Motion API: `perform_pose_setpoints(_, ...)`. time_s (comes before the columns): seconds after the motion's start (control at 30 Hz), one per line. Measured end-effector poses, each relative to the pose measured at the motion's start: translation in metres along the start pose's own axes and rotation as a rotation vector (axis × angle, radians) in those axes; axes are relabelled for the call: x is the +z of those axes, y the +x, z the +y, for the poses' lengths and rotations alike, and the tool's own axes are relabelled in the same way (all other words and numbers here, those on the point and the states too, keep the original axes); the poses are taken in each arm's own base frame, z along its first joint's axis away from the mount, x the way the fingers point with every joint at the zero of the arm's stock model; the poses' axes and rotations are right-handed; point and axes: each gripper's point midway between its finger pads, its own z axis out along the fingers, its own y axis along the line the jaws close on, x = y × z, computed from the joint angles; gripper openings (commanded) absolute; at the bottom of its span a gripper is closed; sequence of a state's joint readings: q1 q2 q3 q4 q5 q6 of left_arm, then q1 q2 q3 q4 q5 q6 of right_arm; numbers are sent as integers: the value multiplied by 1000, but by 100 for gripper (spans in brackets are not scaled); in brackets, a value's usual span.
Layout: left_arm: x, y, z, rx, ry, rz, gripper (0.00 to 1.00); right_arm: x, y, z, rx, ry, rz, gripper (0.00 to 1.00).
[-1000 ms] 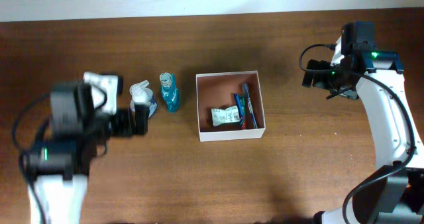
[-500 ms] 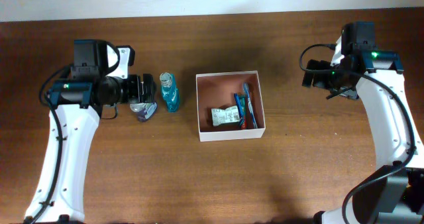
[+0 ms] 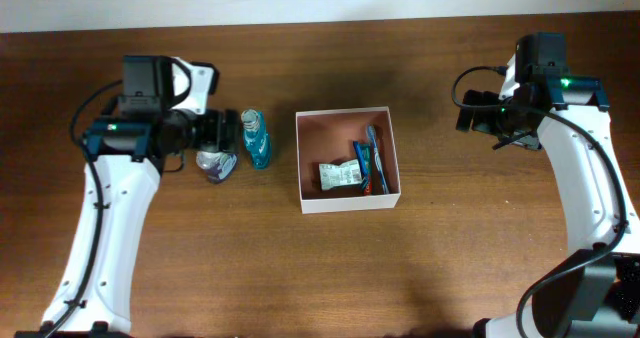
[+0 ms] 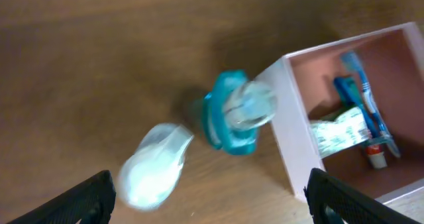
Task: Pack container
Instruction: 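Reach the left gripper down and grasp the teal Listerine bottle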
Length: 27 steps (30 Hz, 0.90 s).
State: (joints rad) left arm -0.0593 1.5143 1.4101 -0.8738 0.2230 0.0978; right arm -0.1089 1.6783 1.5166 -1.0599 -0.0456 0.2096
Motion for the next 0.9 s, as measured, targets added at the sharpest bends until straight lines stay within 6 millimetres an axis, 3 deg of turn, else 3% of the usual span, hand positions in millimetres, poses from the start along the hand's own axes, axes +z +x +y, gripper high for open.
perform_pose_setpoints(0.2,6,-20,-42,94,12,-67,89,0,0,0,0,0,0,98)
perform_pose_setpoints(0.27,7,-24,-51,103,5,-83,83,0,0,0,0,0,0,98)
perform_pose_setpoints(0.43,7,-33,-51,90,-47,-122,72,0,0,0,0,0,0,98)
perform_pose_setpoints(0.63,11,-36,-48,62,-91,-129,70,0,0,0,0,0,0,98)
perform_pose_setpoints(0.9,45,-28,-41,33,-110,-65,70,0,0,0,0,0,0,98)
